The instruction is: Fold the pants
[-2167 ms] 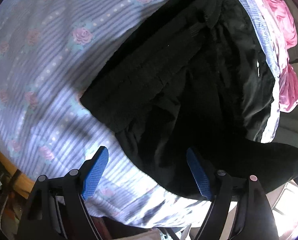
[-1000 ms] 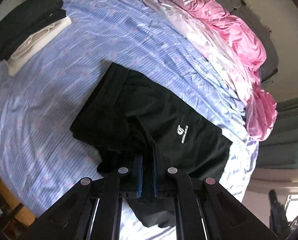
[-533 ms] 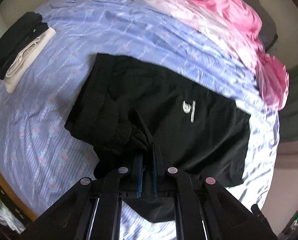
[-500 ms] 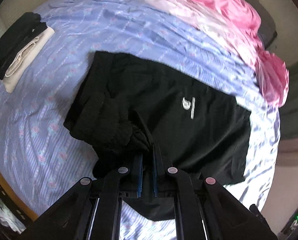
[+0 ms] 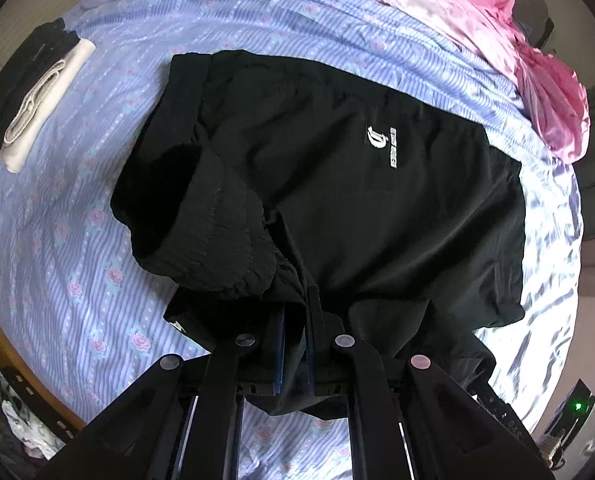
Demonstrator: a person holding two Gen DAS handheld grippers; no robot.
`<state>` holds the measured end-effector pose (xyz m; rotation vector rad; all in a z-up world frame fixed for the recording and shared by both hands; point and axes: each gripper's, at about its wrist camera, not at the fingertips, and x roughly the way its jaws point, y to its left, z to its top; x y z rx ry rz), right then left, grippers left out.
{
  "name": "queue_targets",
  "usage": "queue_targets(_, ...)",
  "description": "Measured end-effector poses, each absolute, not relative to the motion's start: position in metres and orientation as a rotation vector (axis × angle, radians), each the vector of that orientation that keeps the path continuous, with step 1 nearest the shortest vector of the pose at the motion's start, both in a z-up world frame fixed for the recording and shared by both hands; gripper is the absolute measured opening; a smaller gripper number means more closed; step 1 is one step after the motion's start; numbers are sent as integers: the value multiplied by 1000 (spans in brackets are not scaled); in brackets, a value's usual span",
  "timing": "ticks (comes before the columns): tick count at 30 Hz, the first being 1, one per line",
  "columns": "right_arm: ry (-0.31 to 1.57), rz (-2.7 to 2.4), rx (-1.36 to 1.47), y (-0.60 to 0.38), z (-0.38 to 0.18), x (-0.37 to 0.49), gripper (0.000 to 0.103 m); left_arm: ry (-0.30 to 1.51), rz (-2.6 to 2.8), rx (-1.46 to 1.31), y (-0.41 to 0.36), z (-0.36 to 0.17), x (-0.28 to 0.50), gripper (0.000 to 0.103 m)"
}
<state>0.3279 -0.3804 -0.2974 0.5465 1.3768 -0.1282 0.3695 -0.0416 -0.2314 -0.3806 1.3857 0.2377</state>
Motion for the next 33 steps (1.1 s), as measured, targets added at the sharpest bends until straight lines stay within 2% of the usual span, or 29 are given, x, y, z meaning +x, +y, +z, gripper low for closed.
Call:
queue_targets(4,1388,-147,594,-389,-317,330,52,1401,235,-353,-48,-236,368,10)
queue_targets(6,1380,-133,628,-392,-321,330,48,1407,239,-353,-49,-237,367,10)
queue_targets(7,1377,-124,631,-392,-321,330,34,1408,240,-353,-49,-238,367,10)
queue_targets(8,1370,-118,626,-391,-321,330,15,1407,243,-352,-48,-238,366,10)
queue_targets(13,1309,-165,521,-388,-293,330,12,1380,246,-380,-39,-231,363,10)
queue_targets(23,964,-222,267,-356,-138,339,10,1166,269,-480,4,-158,348,10)
queue_targets(26,892,-210,178,-343,-109,356,10,1100,283,-500,17,-139,357,10)
queue_targets(33,847,-171,16,-310,-101,449,10,1069,320,-501,37,-142,423,10)
